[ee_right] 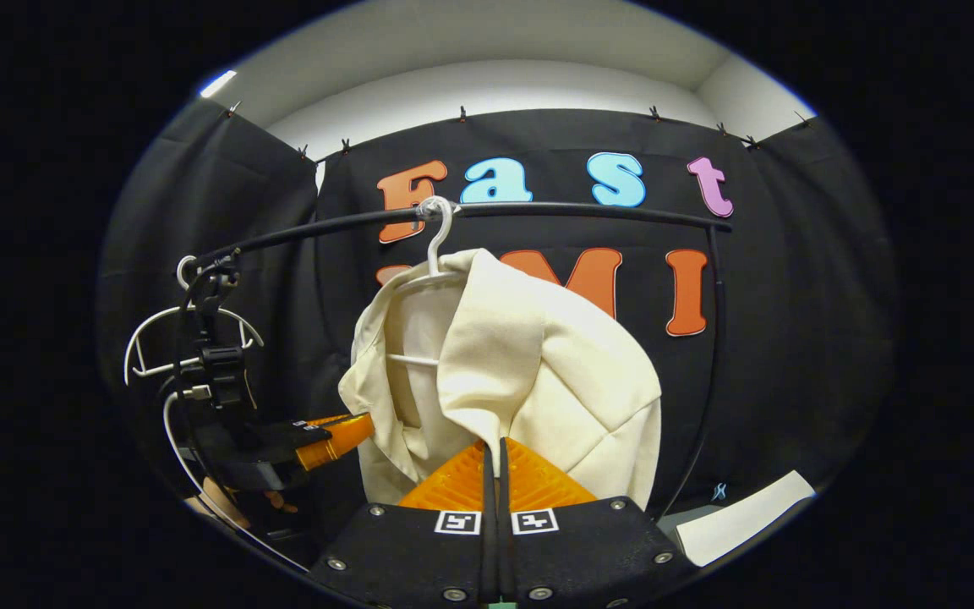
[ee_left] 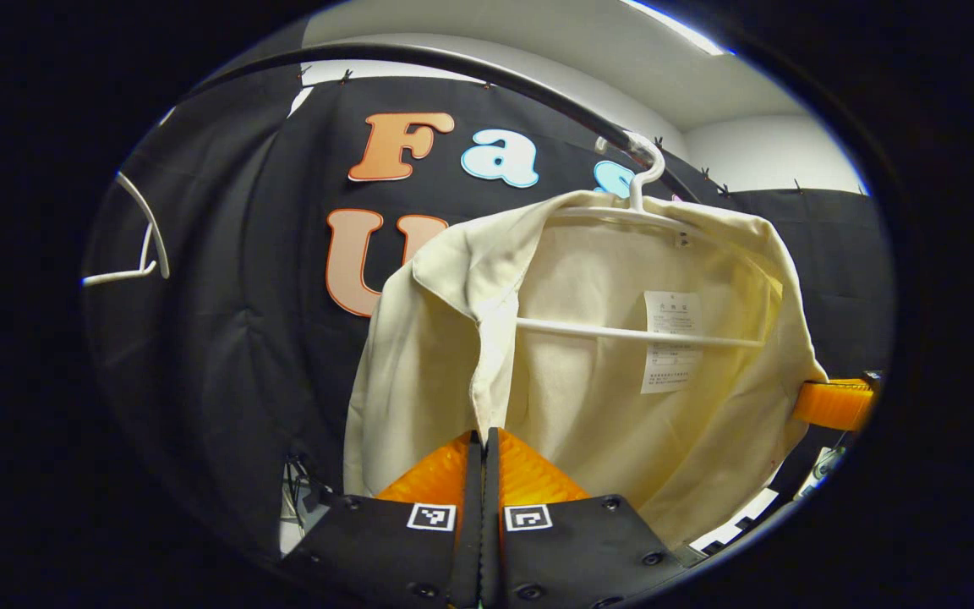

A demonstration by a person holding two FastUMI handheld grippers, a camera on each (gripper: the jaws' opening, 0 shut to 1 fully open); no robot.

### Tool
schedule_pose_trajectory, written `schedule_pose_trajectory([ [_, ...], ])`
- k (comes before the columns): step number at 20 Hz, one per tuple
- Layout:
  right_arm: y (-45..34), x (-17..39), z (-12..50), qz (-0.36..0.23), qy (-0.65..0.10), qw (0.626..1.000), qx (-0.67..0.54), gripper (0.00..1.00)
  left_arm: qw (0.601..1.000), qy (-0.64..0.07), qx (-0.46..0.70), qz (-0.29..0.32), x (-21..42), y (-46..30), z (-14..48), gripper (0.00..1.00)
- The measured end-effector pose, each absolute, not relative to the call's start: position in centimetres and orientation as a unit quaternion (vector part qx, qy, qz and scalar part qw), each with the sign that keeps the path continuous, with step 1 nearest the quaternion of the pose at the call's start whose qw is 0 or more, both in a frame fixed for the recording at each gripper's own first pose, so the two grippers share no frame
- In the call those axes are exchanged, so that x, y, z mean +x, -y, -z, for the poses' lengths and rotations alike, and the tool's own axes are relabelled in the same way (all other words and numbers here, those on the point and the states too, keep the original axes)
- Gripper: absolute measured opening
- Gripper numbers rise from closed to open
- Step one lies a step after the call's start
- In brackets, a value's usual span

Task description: Grasp the clothes on the hanger with both hands and then place them into the laundry hamper below.

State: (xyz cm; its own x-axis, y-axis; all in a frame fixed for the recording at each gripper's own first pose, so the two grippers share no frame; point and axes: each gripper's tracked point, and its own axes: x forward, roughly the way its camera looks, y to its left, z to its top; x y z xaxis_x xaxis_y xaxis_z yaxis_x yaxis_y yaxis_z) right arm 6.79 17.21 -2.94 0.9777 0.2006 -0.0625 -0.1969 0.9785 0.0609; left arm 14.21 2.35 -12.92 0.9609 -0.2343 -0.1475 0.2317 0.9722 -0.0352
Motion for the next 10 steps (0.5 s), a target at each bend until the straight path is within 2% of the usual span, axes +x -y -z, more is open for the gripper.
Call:
schedule_pose_trajectory([
  [2, -16.5, 6.5, 1.8, -0.098, -0.027, 0.994, 0.031, 0.0, 0.99, -0.07, -0.015, 0.124, 14.5, -1.9, 12.7, 0.07],
  [6, -14.6, 5.7, -0.5, -0.091, -0.01, 0.995, 0.035, 0.0, 0.986, -0.105, -0.001, 0.133, 15.7, -0.8, 14.1, 0.69],
  [7, -14.2, 5.6, -1.2, -0.089, -0.004, 0.995, 0.034, 0.0, 0.986, -0.11, 0.006, 0.129, 16.0, -0.6, 14.3, 0.72],
  [8, -13.6, 5.3, -1.9, -0.087, 0.002, 0.996, 0.031, 0.0, 0.985, -0.116, 0.008, 0.128, 16.3, -0.3, 14.5, 0.57],
  [10, -12.3, 4.8, -3.6, -0.08, 0.016, 0.996, 0.026, 0.0, 0.984, -0.123, 0.004, 0.125, 16.8, 0.0, 14.9, 0.4],
])
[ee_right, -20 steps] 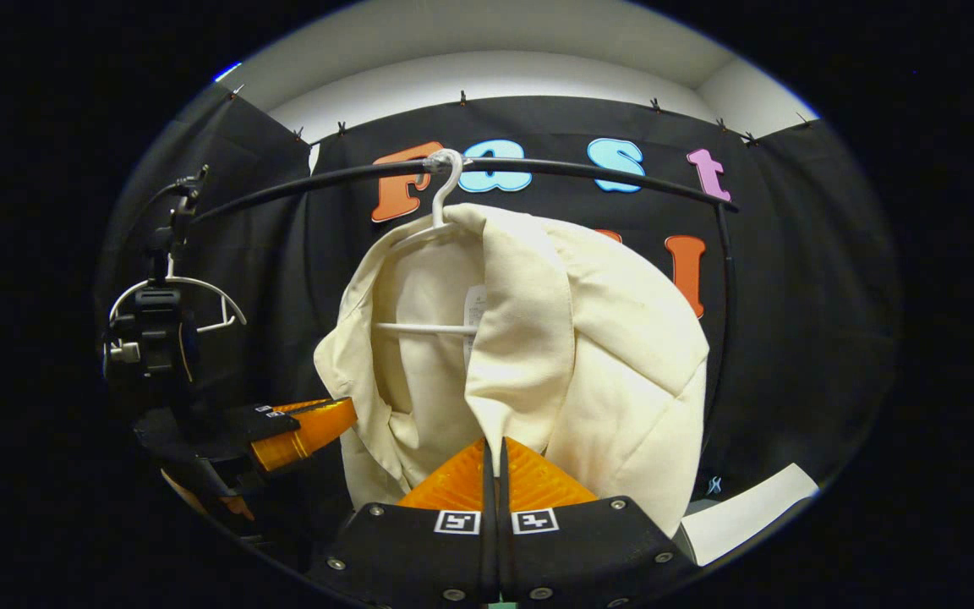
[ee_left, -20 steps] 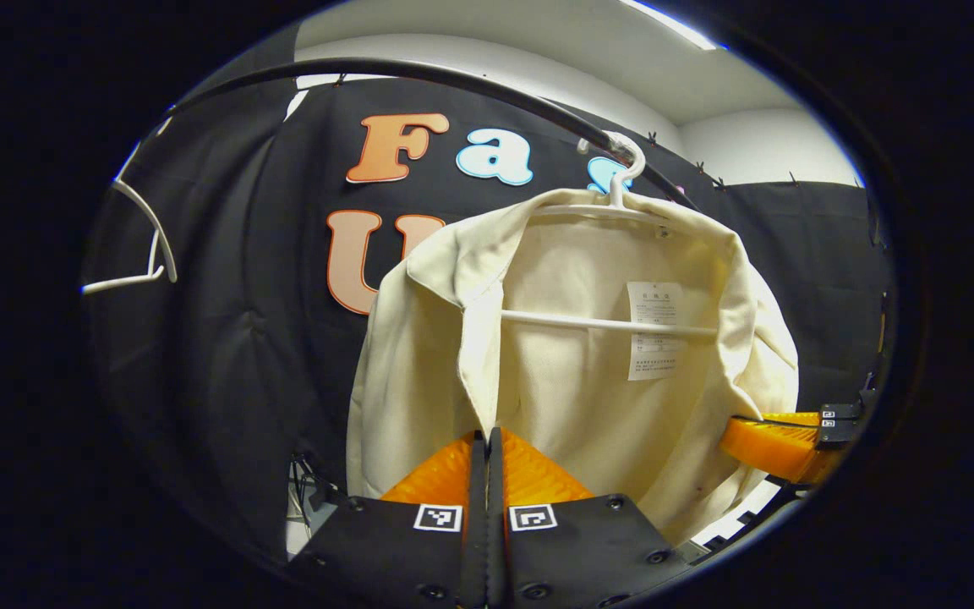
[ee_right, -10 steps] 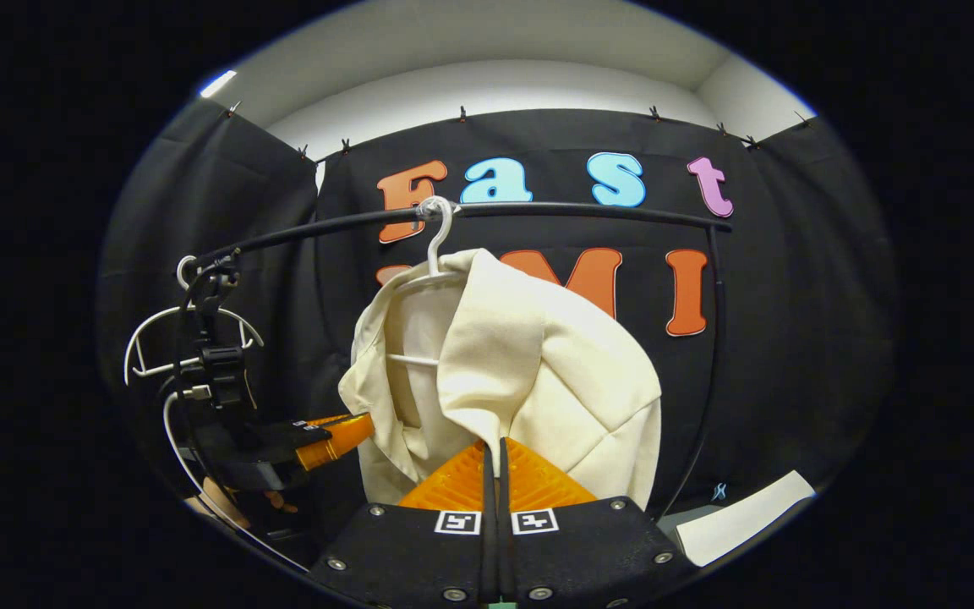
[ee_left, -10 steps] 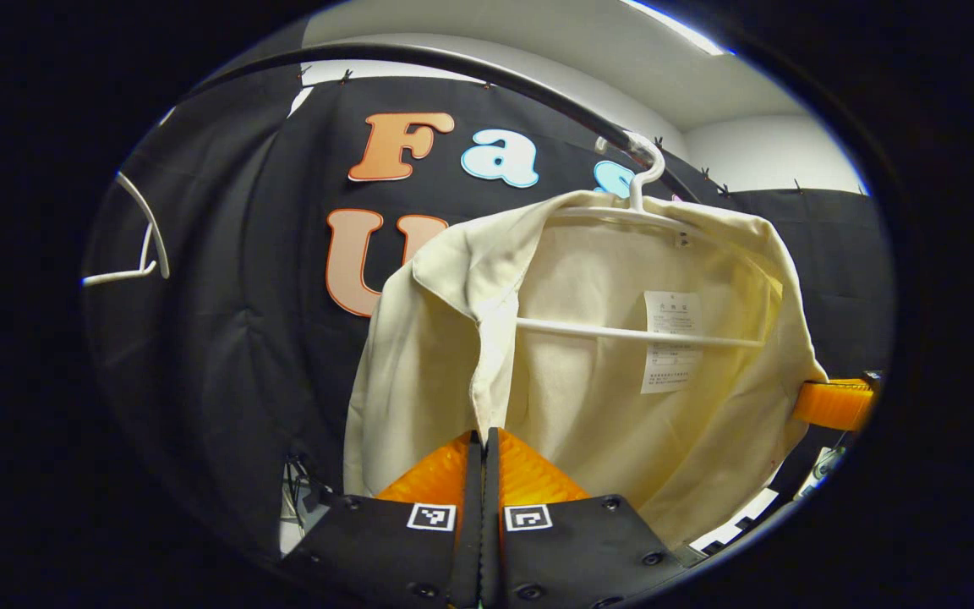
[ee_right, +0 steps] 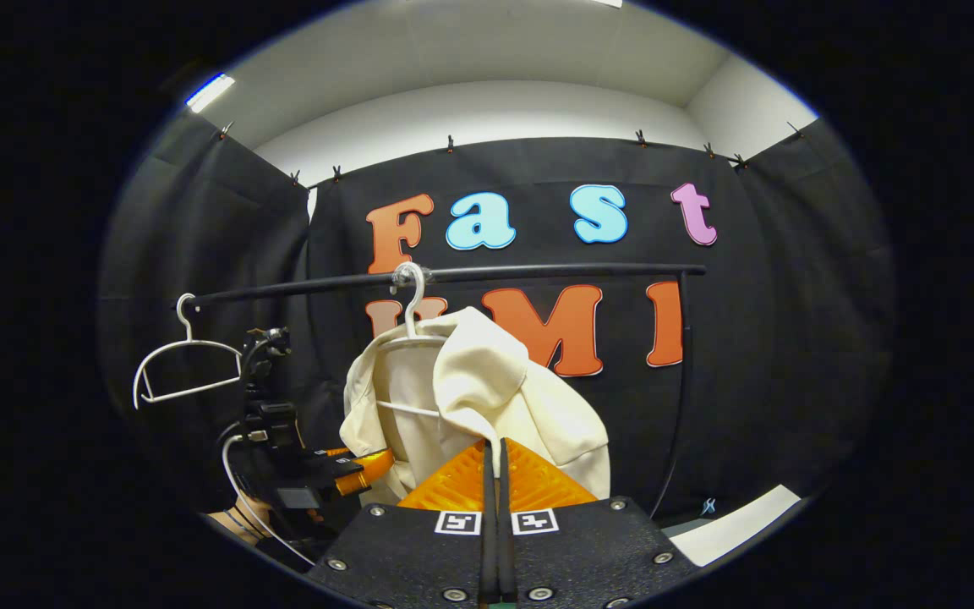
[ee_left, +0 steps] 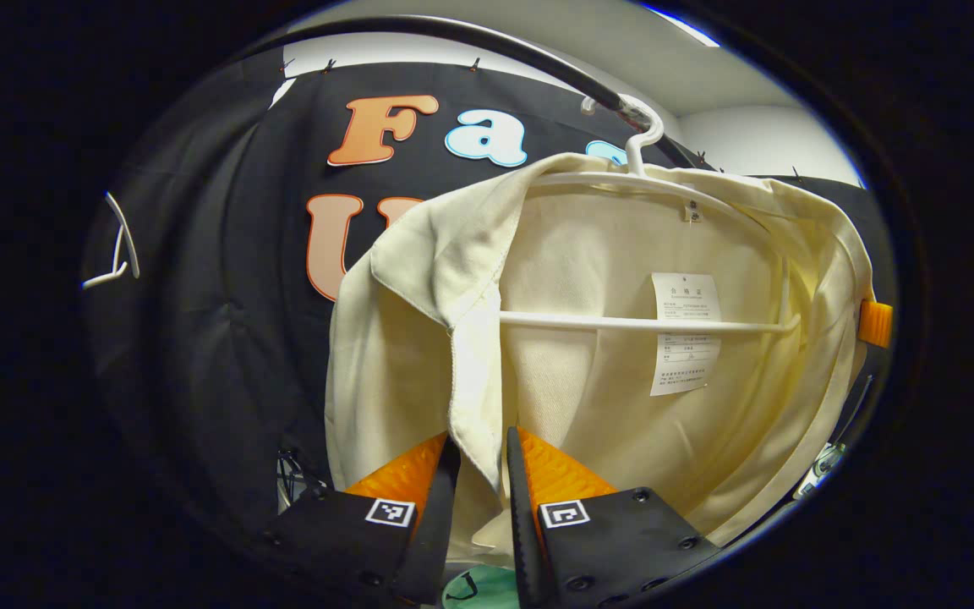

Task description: Grasp the clothes on the hanger with both hands and then place them into the laundry hamper below.

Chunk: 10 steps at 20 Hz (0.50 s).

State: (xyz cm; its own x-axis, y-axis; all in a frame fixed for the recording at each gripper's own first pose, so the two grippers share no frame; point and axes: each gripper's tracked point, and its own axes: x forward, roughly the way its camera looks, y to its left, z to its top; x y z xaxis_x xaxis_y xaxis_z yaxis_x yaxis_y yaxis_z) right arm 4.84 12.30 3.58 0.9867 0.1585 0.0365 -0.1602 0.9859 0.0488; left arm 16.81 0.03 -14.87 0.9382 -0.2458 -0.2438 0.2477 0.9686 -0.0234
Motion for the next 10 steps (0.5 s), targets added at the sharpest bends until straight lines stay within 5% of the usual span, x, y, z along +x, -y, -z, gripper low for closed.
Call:
schedule_pose_trajectory([
  [4, -9.1, 4.1, -7.0, -0.058, 0.047, 0.997, 0.003, 0.0, 0.987, -0.129, 0.015, 0.094, 17.0, -1.3, 15.2, 0.08],
  [10, -3.2, 5.3, -9.7, -0.009, 0.068, 0.997, -0.024, 0.0, 0.994, -0.079, 0.07, 0.041, 17.1, -5.2, 10.5, 0.07],
])
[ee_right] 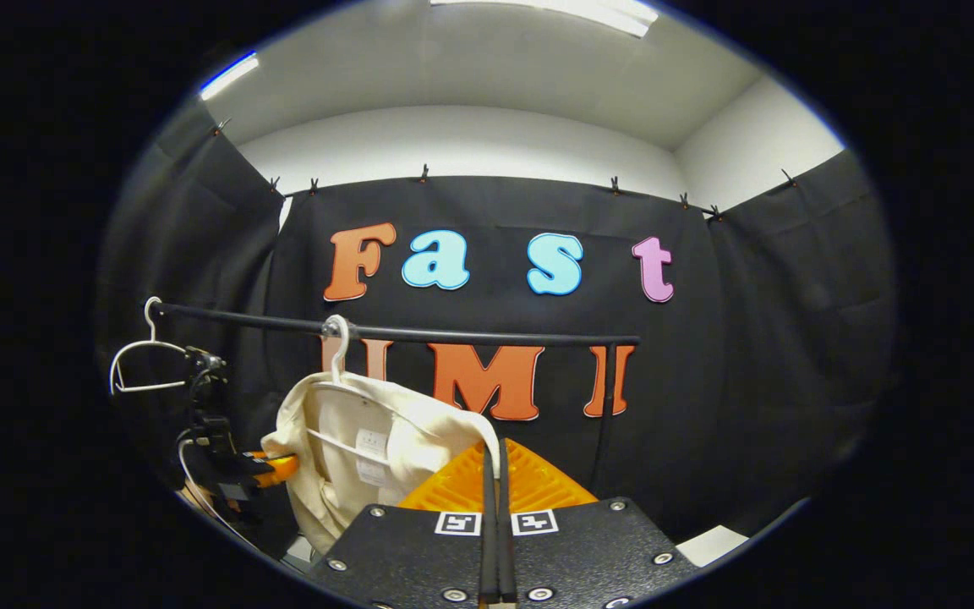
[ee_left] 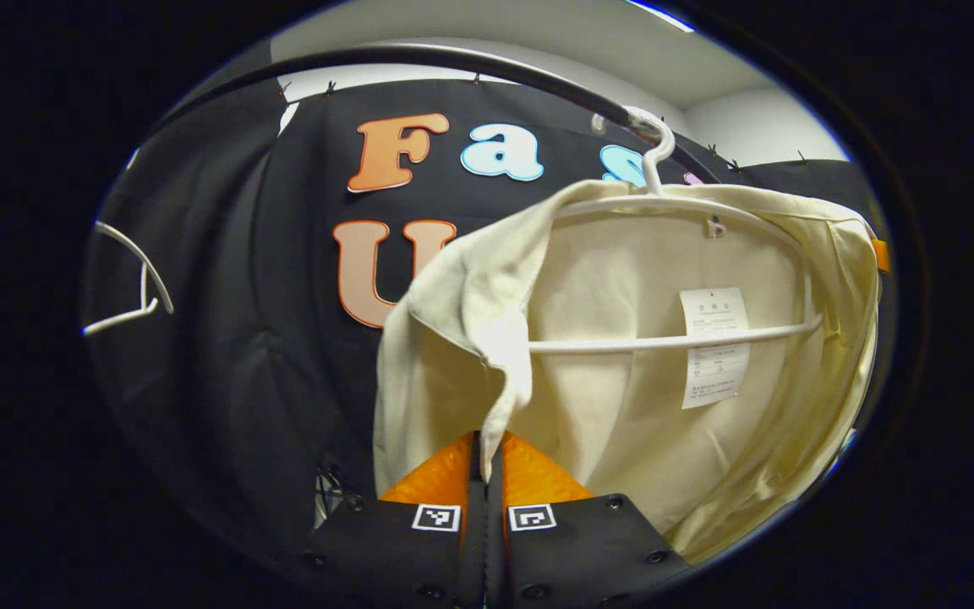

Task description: Grasp the clothes on the hanger with both hands and then place them into the laundry hamper below.

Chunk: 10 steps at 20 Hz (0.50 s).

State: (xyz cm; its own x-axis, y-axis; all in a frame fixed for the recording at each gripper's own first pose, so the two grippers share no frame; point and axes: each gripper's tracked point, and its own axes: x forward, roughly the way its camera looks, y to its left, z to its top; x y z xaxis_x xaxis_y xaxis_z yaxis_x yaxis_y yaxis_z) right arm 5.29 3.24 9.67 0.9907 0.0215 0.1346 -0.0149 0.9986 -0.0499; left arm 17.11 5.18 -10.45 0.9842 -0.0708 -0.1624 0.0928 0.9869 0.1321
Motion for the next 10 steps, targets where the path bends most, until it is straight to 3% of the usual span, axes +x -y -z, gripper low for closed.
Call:
schedule_pose_trajectory([
  [3, -1.4, 7.0, -10.3, 0.007, 0.071, 0.997, -0.043, 0.0, 0.996, -0.056, 0.074, -0.005, 17.2, -8.7, 7.7, 0.06],
  [10, 0.6, 10.6, -11.3, 0.019, 0.076, 0.994, -0.07, 0.0, 0.996, -0.007, 0.082, -0.04, 17.1, -12.4, 3.0, 0.06],
])
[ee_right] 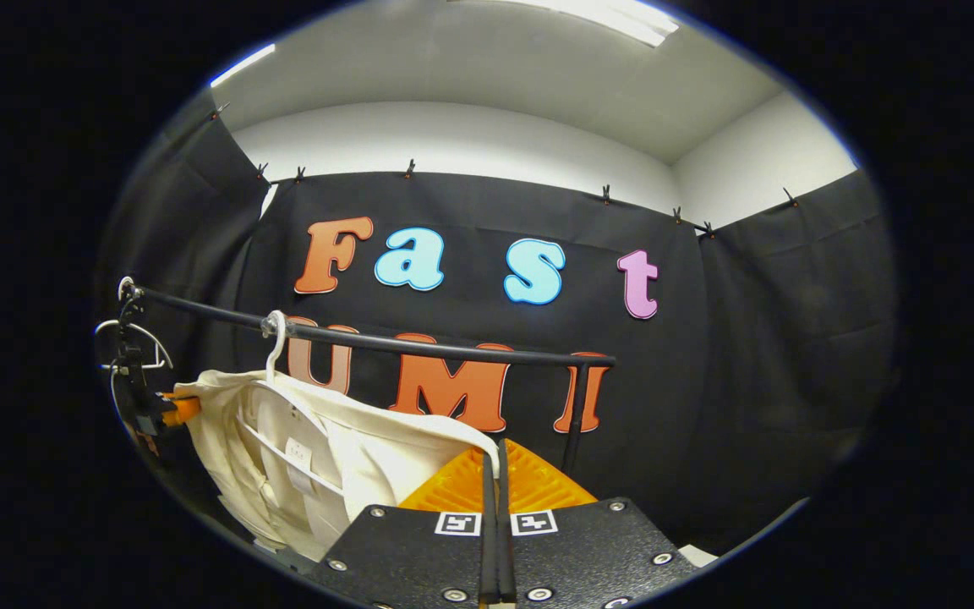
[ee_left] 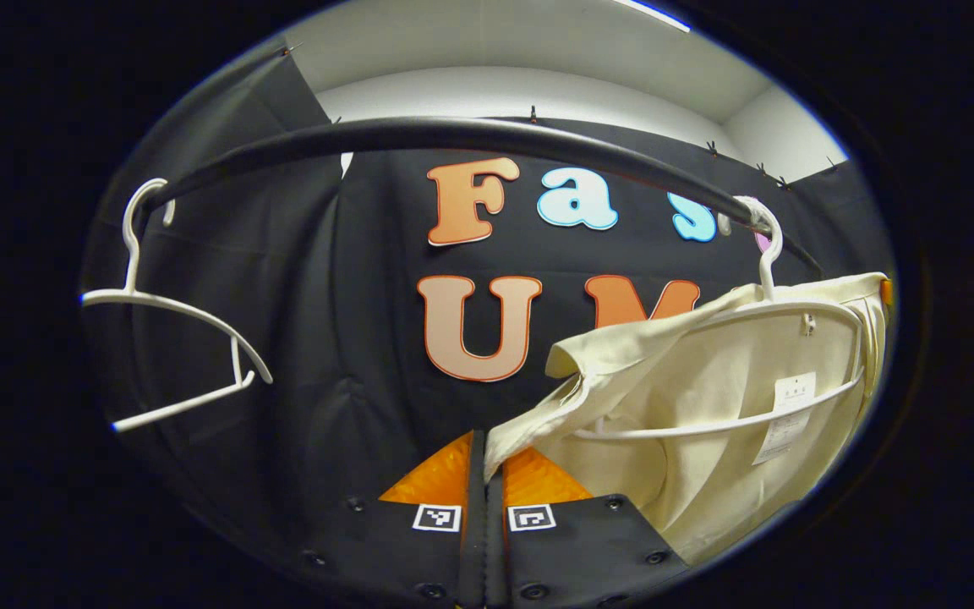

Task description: Grasp the clothes on the hanger with both hands and then place them into the laundry hamper below.

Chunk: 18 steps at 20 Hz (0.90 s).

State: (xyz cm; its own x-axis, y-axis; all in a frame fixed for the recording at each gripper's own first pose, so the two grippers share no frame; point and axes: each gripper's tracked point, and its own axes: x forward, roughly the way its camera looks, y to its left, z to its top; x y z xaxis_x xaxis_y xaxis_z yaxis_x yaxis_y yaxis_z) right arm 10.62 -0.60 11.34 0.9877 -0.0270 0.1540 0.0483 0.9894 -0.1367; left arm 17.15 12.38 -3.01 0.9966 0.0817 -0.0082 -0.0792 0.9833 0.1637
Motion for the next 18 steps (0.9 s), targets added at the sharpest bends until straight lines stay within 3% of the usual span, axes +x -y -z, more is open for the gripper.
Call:
schedule_pose_trajectory([
  [8, 1.6, 14.4, -11.4, 0.017, 0.066, 0.995, -0.07, 0.0, 0.993, 0.033, 0.093, -0.058, 18.1, -13.6, -1.1, 0.06],
  [18, 3.9, 16.3, -15.4, 0.024, 0.094, 0.993, -0.061, 0.0, 0.993, 0.026, 0.111, -0.02, 18.0, -11.5, -0.7, 0.06],
])
